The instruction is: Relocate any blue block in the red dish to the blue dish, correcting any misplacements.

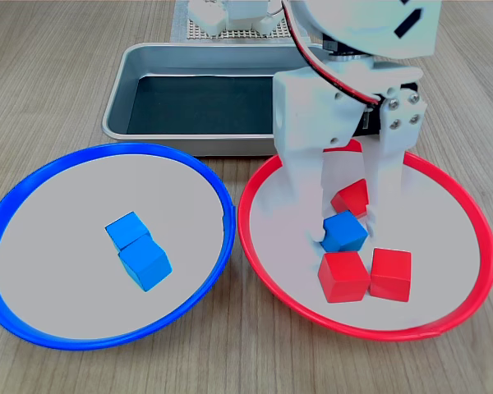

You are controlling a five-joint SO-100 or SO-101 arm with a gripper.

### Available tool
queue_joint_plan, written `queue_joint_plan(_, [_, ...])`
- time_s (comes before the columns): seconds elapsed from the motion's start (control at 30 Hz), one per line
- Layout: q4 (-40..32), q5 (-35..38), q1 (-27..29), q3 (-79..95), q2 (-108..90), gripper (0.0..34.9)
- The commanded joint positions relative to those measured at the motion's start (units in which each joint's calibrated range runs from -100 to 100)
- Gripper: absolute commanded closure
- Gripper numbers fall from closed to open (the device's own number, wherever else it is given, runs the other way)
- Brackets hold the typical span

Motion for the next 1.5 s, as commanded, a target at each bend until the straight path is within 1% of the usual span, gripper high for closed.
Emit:
queue_joint_plan(0.0, [-0.63, 0.24, 0.59, -0.16, -1.40, 22.2])
queue_joint_plan(0.33, [-1.37, 0.44, 0.87, -0.43, -0.20, 23.1])
queue_joint_plan(0.7, [-1.45, 0.78, 1.53, -2.25, 2.19, 23.2])
queue_joint_plan(1.07, [-3.76, 0.98, 1.53, -4.07, 2.70, 22.8])
queue_joint_plan(1.13, [-3.76, 1.12, 1.34, -4.07, 2.70, 23.6])
queue_joint_plan(1.17, [-3.76, 1.32, 1.25, -4.07, 2.70, 24.6])
queue_joint_plan(1.27, [-3.19, 1.86, 0.87, -3.71, 2.44, 28.4])
queue_joint_plan(1.33, [-2.36, 2.30, 0.68, -3.62, 2.27, 32.1])
queue_joint_plan(1.4, [-1.78, 2.49, 0.59, -3.62, 2.19, 34.6])
queue_joint_plan(1.47, [-1.70, 2.34, 0.49, -3.62, 2.19, 34.9])
